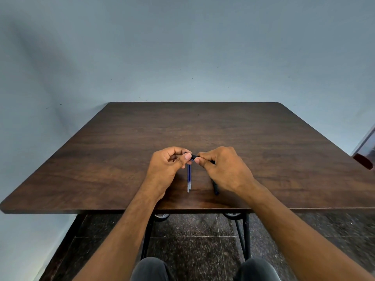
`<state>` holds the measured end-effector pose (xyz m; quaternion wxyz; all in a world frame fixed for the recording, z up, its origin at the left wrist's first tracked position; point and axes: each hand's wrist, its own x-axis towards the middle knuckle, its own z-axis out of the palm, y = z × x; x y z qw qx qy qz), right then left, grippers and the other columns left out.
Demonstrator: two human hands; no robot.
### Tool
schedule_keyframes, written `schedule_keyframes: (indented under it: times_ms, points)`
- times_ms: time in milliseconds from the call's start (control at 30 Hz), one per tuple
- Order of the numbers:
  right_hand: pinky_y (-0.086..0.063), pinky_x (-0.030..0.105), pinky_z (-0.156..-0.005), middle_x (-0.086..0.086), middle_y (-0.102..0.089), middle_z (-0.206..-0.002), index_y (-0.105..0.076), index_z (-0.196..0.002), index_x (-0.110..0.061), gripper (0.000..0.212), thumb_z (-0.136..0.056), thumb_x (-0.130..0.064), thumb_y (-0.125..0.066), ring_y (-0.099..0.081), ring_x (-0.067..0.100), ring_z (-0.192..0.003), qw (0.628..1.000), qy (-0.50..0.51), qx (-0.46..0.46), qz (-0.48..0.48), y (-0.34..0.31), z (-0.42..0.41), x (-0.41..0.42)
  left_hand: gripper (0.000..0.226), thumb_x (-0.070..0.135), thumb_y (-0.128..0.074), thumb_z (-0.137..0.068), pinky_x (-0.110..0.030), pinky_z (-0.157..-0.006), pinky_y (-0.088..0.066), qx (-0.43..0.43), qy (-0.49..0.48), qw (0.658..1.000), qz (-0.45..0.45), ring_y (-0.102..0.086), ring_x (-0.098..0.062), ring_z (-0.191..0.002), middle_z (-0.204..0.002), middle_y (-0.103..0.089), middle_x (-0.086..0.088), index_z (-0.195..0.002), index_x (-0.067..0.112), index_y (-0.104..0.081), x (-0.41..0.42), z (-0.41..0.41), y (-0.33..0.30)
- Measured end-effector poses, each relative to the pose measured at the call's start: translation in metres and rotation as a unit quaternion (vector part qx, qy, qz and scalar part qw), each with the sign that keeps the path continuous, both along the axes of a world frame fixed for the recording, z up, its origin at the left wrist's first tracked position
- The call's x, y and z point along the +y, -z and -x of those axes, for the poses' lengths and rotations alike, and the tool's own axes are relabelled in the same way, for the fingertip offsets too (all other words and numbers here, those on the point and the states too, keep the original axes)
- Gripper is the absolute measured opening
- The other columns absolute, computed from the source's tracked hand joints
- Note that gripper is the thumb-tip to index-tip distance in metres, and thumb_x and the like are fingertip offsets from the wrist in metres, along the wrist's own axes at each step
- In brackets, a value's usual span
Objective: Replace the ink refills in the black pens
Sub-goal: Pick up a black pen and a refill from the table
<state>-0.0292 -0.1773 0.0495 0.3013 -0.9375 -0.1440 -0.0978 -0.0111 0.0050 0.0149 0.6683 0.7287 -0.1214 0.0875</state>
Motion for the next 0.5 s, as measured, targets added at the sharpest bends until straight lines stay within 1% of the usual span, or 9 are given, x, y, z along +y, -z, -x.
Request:
schedule_keyframes:
  times_ms: [67,167,233,300,367,433,500]
  points:
    - [-0.058,0.043,-0.060,-0.001,-0.072,-0.069,-0.078,-0.097,-0.027,0.024,-0.100,-0.039,-0.059,-0.059,0.014,-0.053,1.000,-0.001,0.000,0.003,-0.002,-0.001,0.001,0.005,0.013,-0.070,-0.091,-0.016,-0.070,-0.055,0.005,-0.002,1.000,0.003,-0.072,-0.003,-0.074,-0.081,-0.078,0.004,-0.095,0.014,-0.073,0.000,0.001,-0.001]
    - [-0.061,0.044,-0.070,0.004,-0.079,-0.093,-0.078,-0.100,-0.028,0.022,-0.099,-0.040,-0.060,-0.071,0.016,-0.069,1.000,0.001,0.010,0.002,-0.003,-0.003,0.003,0.005,0.016,-0.070,-0.092,-0.014,-0.068,-0.054,0.011,-0.005,1.000,-0.003,-0.070,0.000,-0.071,-0.079,-0.078,0.004,-0.095,0.015,-0.074,0.000,0.002,-0.003]
    - [-0.061,0.044,-0.075,0.003,-0.079,-0.101,-0.078,-0.103,-0.029,0.022,-0.098,-0.041,-0.061,-0.073,0.017,-0.078,1.000,0.004,0.016,0.002,-0.003,-0.005,0.004,0.005,0.017,-0.069,-0.092,-0.014,-0.068,-0.053,0.016,-0.005,1.000,-0.007,-0.069,0.000,-0.070,-0.078,-0.078,0.004,-0.094,0.016,-0.074,-0.001,0.003,-0.004]
    - [-0.061,0.044,-0.080,-0.001,-0.079,-0.102,-0.077,-0.109,-0.029,0.023,-0.098,-0.042,-0.061,-0.073,0.016,-0.084,1.000,0.006,0.024,0.002,-0.006,-0.006,0.004,0.005,0.017,-0.069,-0.093,-0.013,-0.066,-0.052,0.019,-0.007,1.000,-0.006,-0.069,0.001,-0.069,-0.077,-0.077,0.005,-0.094,0.017,-0.074,-0.001,0.004,-0.006]
    - [-0.060,0.042,-0.081,-0.005,-0.079,-0.101,-0.075,-0.115,-0.030,0.026,-0.098,-0.043,-0.060,-0.073,0.015,-0.084,1.000,0.002,0.026,0.002,-0.009,-0.004,0.005,0.005,0.016,-0.069,-0.093,-0.010,-0.063,-0.050,0.019,-0.013,1.000,-0.003,-0.068,0.002,-0.069,-0.075,-0.077,0.006,-0.094,0.017,-0.074,-0.001,0.004,-0.008]
    - [-0.059,0.040,-0.076,-0.008,-0.077,-0.094,-0.077,-0.113,-0.031,0.024,-0.099,-0.042,-0.060,-0.071,0.014,-0.076,1.000,0.000,0.024,0.000,-0.010,-0.001,0.004,0.006,0.014,-0.068,-0.093,-0.010,-0.062,-0.049,0.014,-0.018,1.000,0.002,-0.069,0.001,-0.070,-0.074,-0.077,0.005,-0.095,0.015,-0.074,-0.002,0.006,-0.009]
    - [-0.058,0.042,-0.071,-0.010,-0.076,-0.090,-0.078,-0.107,-0.029,0.024,-0.100,-0.041,-0.059,-0.067,0.015,-0.068,1.000,-0.002,0.019,0.005,-0.012,0.003,0.004,0.006,0.013,-0.069,-0.093,-0.010,-0.063,-0.049,0.012,-0.026,1.000,0.011,-0.072,-0.003,-0.074,-0.076,-0.077,0.004,-0.095,0.012,-0.074,-0.004,0.008,-0.010]
